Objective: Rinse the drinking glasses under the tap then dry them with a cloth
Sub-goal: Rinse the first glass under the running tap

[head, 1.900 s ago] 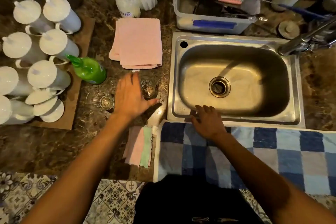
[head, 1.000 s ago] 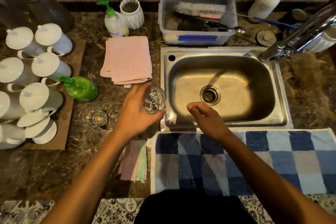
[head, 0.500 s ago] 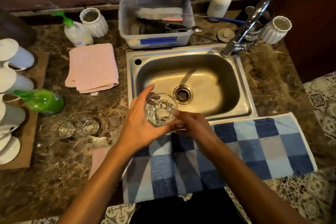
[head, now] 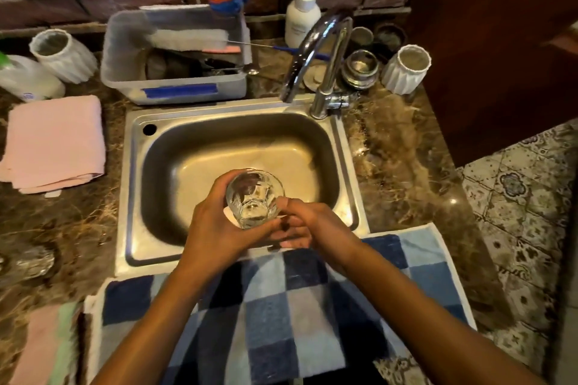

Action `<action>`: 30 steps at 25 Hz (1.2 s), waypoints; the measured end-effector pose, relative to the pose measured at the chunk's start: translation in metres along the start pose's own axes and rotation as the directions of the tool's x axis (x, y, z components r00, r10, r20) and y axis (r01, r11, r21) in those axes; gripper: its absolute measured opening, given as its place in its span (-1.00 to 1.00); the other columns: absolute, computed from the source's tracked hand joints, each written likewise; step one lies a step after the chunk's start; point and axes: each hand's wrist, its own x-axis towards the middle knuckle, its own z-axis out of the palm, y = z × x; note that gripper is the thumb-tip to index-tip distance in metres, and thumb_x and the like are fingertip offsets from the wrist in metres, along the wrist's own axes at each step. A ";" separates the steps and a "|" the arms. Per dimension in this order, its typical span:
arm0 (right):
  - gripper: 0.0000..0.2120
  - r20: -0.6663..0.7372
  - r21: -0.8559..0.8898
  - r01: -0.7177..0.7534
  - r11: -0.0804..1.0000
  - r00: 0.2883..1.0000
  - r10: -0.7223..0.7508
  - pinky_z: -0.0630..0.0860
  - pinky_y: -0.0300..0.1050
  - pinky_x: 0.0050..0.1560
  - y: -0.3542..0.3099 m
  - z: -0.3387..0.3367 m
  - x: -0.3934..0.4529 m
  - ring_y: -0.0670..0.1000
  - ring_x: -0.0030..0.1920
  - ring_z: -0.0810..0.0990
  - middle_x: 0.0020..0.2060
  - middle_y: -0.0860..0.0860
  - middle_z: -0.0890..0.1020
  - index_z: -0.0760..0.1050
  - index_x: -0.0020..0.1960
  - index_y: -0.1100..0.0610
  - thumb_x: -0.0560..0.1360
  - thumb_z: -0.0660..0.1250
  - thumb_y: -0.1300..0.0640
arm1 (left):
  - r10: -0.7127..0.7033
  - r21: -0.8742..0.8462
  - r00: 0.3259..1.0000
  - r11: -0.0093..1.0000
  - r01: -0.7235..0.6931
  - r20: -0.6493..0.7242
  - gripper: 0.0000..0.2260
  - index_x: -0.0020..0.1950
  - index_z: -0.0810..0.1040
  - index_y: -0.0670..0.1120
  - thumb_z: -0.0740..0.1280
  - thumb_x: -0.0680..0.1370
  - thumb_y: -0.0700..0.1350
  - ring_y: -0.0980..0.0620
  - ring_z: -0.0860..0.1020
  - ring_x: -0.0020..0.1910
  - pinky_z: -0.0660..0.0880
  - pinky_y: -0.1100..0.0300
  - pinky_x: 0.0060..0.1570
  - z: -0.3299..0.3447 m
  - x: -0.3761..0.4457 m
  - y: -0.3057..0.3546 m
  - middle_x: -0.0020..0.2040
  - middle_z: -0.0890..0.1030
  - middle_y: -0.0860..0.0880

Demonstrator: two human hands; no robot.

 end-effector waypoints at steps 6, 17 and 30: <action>-0.58 -0.218 -0.209 0.133 0.969 0.959 -0.179 0.57 0.09 0.01 -0.024 -0.119 0.053 0.06 -0.18 0.63 -0.16 0.06 0.69 0.60 0.06 0.17 0.56 0.29 -0.20 | -0.048 -0.007 0.993 0.999 0.047 -0.107 -0.23 0.32 0.37 0.26 0.67 0.21 0.04 0.46 0.47 0.13 0.36 0.64 -0.01 0.049 0.045 -0.044 0.11 0.52 0.48; -0.63 -0.498 -0.637 0.154 0.755 0.666 -0.555 0.57 -0.08 -0.05 -0.068 -0.188 0.158 -0.12 -0.13 0.62 -0.13 -0.05 0.67 0.58 0.14 0.05 0.64 0.13 -0.17 | -0.190 -0.013 0.975 0.982 0.190 -0.118 -0.26 0.34 0.39 0.16 0.67 0.27 -0.07 0.08 0.52 0.15 0.40 0.39 0.00 0.079 0.070 -0.158 0.14 0.54 0.25; -0.67 -0.562 -0.707 0.109 0.699 0.514 -0.648 0.53 -0.04 -0.25 -0.068 -0.174 0.185 -0.08 -0.32 0.52 -0.32 -0.04 0.55 0.52 -0.13 0.13 0.69 0.09 0.05 | -0.158 0.001 0.984 0.987 0.159 -0.084 -0.27 0.22 0.35 0.32 0.68 0.25 -0.06 0.14 0.50 0.05 0.40 0.34 -0.05 0.082 0.066 -0.166 0.07 0.46 0.44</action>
